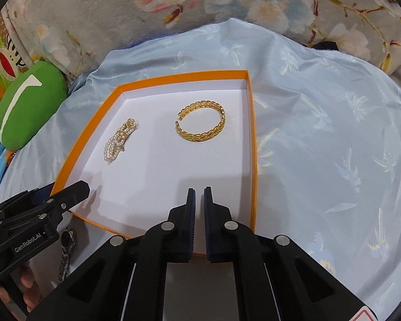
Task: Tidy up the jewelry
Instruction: 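Release the bangle in the orange box with the right tool while the left drops the pearls in, then close the right tool on the gold watch band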
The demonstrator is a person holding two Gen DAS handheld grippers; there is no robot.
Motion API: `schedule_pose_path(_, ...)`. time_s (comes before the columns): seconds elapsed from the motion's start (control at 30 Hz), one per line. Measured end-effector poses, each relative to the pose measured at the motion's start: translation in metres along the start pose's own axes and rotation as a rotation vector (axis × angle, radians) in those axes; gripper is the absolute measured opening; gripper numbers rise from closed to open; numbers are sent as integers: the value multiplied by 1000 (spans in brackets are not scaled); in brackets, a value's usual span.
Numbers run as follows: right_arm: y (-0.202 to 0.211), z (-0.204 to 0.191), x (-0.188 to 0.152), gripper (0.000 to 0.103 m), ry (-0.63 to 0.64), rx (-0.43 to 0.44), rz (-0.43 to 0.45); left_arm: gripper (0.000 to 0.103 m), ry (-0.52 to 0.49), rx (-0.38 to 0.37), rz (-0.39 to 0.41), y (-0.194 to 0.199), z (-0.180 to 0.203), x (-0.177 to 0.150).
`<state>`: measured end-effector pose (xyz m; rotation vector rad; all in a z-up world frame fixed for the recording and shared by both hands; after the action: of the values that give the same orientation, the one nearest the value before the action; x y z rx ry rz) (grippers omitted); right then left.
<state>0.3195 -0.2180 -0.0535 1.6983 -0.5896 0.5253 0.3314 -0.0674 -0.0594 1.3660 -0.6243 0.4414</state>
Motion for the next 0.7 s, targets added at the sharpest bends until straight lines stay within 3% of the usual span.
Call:
schedule_pose_path(0.17,28,-2,7,10,-10,3,60,51,-2,9,36,19,-1,0)
schedule_pose_path(0.27,61,-4,5,14,3,2,108,60,2,19,77,44,-8,0)
schedule_pose_path(0.3,73,-4,0,20,16,-3,119,63,5,21,88,53,-11,-2)
schedule_pose_path(0.33,83,-3,-7,28,26,-9,126,66,10,24,98,63,-15,-5)
schedule_pose_path(0.43,106,3,-39,40,50,-31,120,72,21,36,117,89,-27,-22)
schedule_pose_path(0.6,129,10,-99,41,53,-4,67,73,36,44,78,112,-41,-67)
schedule_pose_path(0.7,136,0,-121,41,134,12,50,73,52,25,43,122,-43,-97)
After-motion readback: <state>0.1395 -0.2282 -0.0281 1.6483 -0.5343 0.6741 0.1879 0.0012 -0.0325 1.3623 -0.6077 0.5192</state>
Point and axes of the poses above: each gripper's, at about its wrist camera, not at the fingertips, and y roughly against the way its jaws point, z to its right, x to its top, the point moved 9 cm from there along -y, roughly the way its jaws point, and after that the axes turned 4 degrees about x, right-handed, at the moved point
